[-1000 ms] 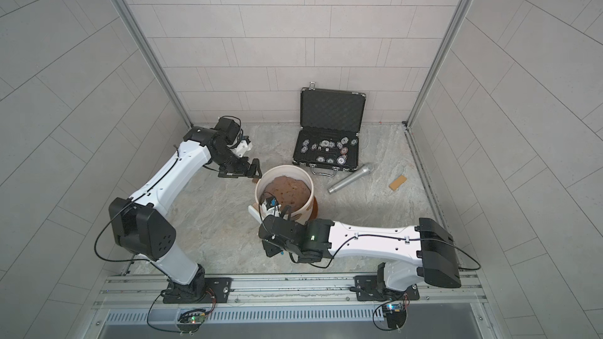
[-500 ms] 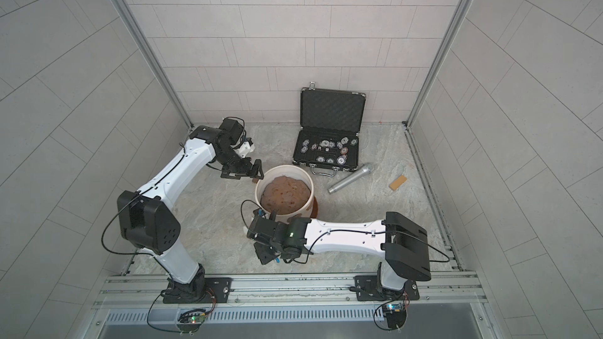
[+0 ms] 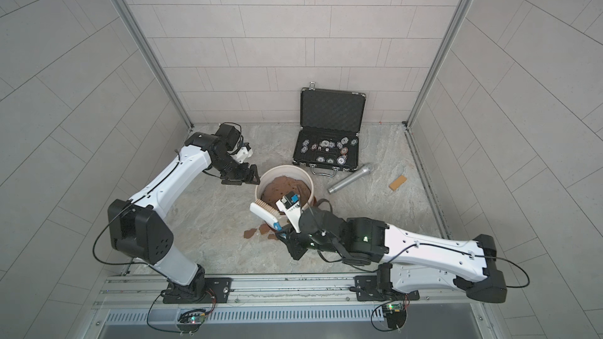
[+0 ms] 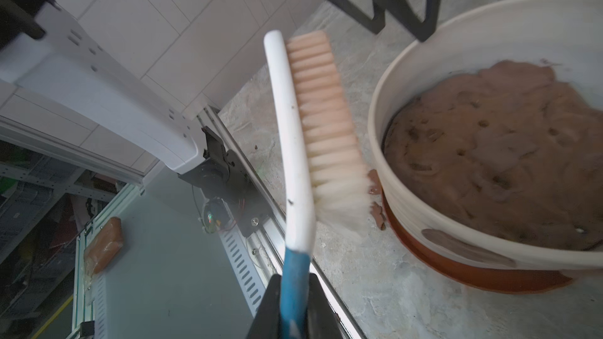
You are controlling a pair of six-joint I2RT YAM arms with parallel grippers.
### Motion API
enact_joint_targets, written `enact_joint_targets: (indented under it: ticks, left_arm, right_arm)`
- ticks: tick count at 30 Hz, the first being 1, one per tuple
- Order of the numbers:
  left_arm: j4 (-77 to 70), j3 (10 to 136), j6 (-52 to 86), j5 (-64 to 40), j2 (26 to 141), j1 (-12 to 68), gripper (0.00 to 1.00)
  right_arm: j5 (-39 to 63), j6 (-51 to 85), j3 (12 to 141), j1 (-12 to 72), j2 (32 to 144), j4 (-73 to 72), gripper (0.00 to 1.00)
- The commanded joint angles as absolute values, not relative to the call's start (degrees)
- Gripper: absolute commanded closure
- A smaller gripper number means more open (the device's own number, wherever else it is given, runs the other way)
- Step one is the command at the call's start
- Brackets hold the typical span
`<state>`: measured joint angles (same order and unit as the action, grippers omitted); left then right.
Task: Scrub the dried mud off the ceramic pot
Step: Brush off the soil from the pot, then rotate the pot on the tray.
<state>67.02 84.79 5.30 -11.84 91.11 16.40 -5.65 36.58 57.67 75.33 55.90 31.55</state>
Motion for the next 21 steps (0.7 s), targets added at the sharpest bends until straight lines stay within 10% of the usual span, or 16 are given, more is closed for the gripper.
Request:
enact_joint_targets:
  ticks: [1,21]
  left_arm:
    - [63.79,80.57,7.08,-11.44,86.19,17.57,0.23]
    - [65.29,83.71,8.09,-3.76,94.20,26.75,0.52]
  right_arm:
    - [-11.67,34.27,55.93,73.12,49.32,32.52,1.00]
    - [-9.86,30.92,63.63,50.28,52.22,37.49,1.00]
